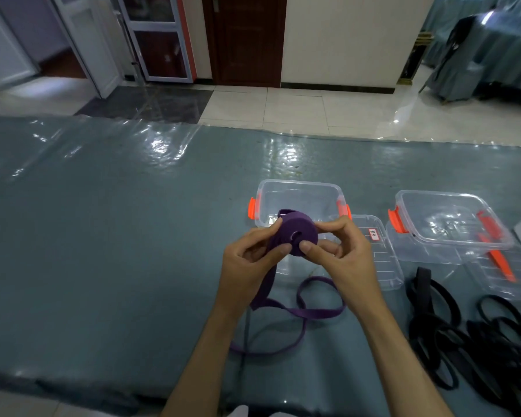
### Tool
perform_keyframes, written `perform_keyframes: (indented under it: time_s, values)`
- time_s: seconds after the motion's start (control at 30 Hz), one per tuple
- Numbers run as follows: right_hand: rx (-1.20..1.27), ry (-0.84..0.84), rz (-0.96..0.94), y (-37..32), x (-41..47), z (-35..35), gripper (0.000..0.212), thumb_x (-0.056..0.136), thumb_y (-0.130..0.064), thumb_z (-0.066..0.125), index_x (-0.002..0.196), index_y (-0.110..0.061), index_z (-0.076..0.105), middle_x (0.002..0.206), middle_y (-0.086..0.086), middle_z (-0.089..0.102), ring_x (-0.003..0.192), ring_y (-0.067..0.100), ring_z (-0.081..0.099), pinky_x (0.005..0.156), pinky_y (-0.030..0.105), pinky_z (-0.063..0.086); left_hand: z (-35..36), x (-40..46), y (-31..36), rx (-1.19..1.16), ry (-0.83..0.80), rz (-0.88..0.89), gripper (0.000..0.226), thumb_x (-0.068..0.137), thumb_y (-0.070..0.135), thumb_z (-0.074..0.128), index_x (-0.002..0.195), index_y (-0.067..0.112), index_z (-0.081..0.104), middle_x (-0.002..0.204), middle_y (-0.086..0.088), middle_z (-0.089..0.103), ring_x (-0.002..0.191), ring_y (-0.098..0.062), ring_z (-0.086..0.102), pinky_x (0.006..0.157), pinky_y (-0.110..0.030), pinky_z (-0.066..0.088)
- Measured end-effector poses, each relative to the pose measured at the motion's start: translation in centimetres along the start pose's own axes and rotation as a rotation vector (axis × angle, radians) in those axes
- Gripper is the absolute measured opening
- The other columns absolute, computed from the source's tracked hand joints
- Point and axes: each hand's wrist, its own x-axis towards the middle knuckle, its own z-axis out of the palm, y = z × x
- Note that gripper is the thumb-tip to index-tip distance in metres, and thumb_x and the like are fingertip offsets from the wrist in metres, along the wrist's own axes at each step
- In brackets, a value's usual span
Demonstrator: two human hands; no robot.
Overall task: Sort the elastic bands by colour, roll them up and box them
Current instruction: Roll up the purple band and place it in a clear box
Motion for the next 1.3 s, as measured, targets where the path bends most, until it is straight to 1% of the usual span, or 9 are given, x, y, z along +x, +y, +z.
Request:
perform_keyframes:
  time_s: [0.1,0.2,0.37,0.53,0.7,0.9,1.03,1.17,1.3]
  values:
    - [-0.038,-0.025,-0.020,0.2,0.2,0.1,0.027,0.076,-0.034,0.091,0.090,-0.029,0.069,0.111,0.003,0.078,0.101,0.024,0.078,0.083,0.029,0.063,-0.2,-0.1,-0.4,0.066,0.010,0.040,0.041,0.095,0.003,0.073,0.133,0.018,0.069,0.126,-0.002,0.076,0.119,-0.021,0.072,0.100,-0.025,0.056]
    - [-0.039,-0.029,0.013,0.1,0.4,-0.1,0.020,0.079,-0.034,0.088,0.084,-0.028,0.070,0.107,0.003,0.080,0.098,0.024,0.079,0.079,0.038,0.067,-0.6,-0.1,-0.7,0.061,0.023,0.016,0.036,0.097,0.006,0.071,0.132,0.016,0.068,0.125,-0.002,0.076,0.119,-0.021,0.072,0.099,-0.024,0.056]
    - [0.039,-0.092,0.054,0.0,0.5,-0.5,0.037,0.091,-0.020,0.082,0.124,-0.031,0.071,0.112,0.006,0.077,0.101,0.028,0.078,0.076,0.039,0.066,-0.8,0.0,-1.0,0.013,0.065,-0.020,0.025,0.095,0.020,0.075,0.119,0.015,0.077,0.119,-0.007,0.078,0.114,-0.026,0.074,0.098,-0.030,0.058]
    - [0.101,-0.126,0.105,1.5,0.1,-0.6,0.037,0.098,-0.013,0.072,0.133,-0.026,0.070,0.124,0.004,0.075,0.110,0.030,0.076,0.085,0.043,0.065,-1.2,0.6,-1.3,-0.001,0.041,-0.083,0.027,0.095,0.013,0.075,0.122,0.010,0.077,0.122,-0.010,0.077,0.118,-0.029,0.072,0.105,-0.039,0.056]
    - [0.170,-0.067,0.119,1.9,0.0,-0.3,0.036,0.093,-0.019,0.076,0.128,-0.021,0.072,0.121,0.010,0.076,0.108,0.032,0.076,0.084,0.046,0.065,-0.4,0.7,-1.2,0.022,0.068,-0.067,0.025,0.095,0.014,0.076,0.119,0.007,0.076,0.115,-0.008,0.079,0.109,-0.027,0.076,0.093,-0.027,0.060]
    - [0.150,-0.050,0.145,1.7,0.5,-0.1,0.023,0.092,-0.014,0.079,0.113,-0.015,0.068,0.118,0.011,0.076,0.107,0.035,0.076,0.085,0.046,0.065,-1.2,1.5,-0.9,0.088,-0.031,-0.048,0.039,0.092,0.011,0.076,0.130,0.002,0.070,0.122,-0.009,0.076,0.117,-0.027,0.072,0.102,-0.035,0.057]
    - [-0.009,-0.018,0.126,1.0,1.2,-0.2,0.033,0.080,-0.021,0.088,0.092,-0.006,0.062,0.102,0.012,0.081,0.096,0.031,0.080,0.079,0.036,0.066,-0.8,1.1,-0.8,0.131,0.038,-0.023,0.033,0.088,0.014,0.082,0.119,0.011,0.075,0.113,-0.004,0.080,0.107,-0.023,0.077,0.094,-0.033,0.062]
    - [0.010,0.010,0.094,0.2,1.6,-0.7,0.028,0.082,-0.019,0.089,0.104,-0.018,0.071,0.100,0.010,0.080,0.087,0.025,0.080,0.068,0.030,0.063,0.1,1.0,-0.8,0.055,0.103,-0.025,0.025,0.084,0.015,0.084,0.108,0.008,0.078,0.107,-0.008,0.080,0.103,-0.025,0.077,0.092,-0.032,0.061]
    - [0.041,-0.023,0.045,-0.2,1.6,-1.2,0.025,0.090,-0.024,0.083,0.113,-0.025,0.075,0.107,0.007,0.079,0.094,0.023,0.079,0.073,0.028,0.062,-0.3,1.9,-0.3,0.030,-0.017,-0.050,0.034,0.086,0.009,0.080,0.120,0.005,0.076,0.116,-0.006,0.079,0.110,-0.020,0.075,0.096,-0.024,0.056]
